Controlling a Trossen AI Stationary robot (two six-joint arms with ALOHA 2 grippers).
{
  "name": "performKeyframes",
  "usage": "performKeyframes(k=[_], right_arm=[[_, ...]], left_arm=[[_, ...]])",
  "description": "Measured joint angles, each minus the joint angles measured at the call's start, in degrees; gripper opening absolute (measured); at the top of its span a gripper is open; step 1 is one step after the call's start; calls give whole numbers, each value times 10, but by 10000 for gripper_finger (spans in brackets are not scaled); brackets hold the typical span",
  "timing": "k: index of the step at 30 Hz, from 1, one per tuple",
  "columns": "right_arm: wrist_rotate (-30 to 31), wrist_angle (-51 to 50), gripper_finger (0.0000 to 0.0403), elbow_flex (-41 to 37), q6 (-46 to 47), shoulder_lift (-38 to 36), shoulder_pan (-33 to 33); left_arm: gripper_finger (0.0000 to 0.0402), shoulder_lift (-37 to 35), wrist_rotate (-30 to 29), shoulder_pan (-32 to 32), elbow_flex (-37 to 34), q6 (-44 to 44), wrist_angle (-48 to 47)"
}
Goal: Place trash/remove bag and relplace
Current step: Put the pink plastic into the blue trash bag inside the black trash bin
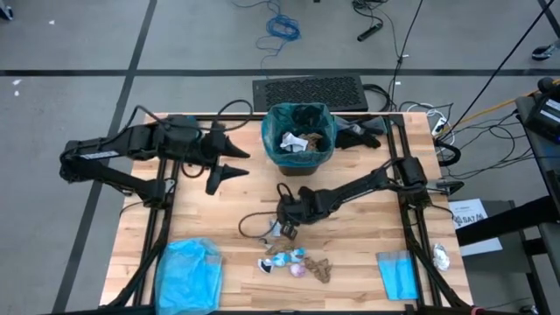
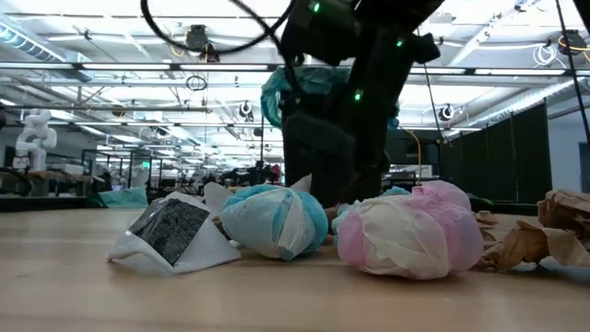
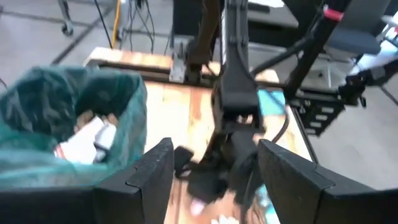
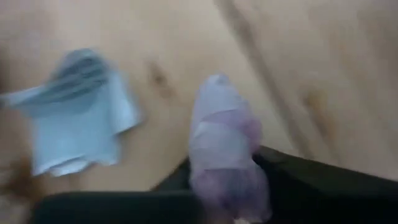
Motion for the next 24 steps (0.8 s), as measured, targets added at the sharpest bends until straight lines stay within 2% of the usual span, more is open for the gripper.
performKeyframes(k=[4, 10, 13, 17, 20, 24], right_arm=[[-5, -5, 18, -1, 27, -66, 29], [85, -18, 6, 0, 29, -224, 52], [147, -30, 4, 0, 7, -308, 43], [200, -31, 3, 0, -50, -393, -3], [195, -30, 3, 1, -93, -424, -58], [156, -28, 18, 0, -132, -422, -141]], left_arm=[[225, 3, -19, -13, 0, -8, -33], [225, 3, -36, -21, -10, -23, -44], [225, 4, -39, -28, -21, -36, -43], [225, 24, -39, -41, -43, -47, -38], [225, 45, -39, -57, -67, -57, -21], [225, 90, -36, -77, -87, -58, 6]])
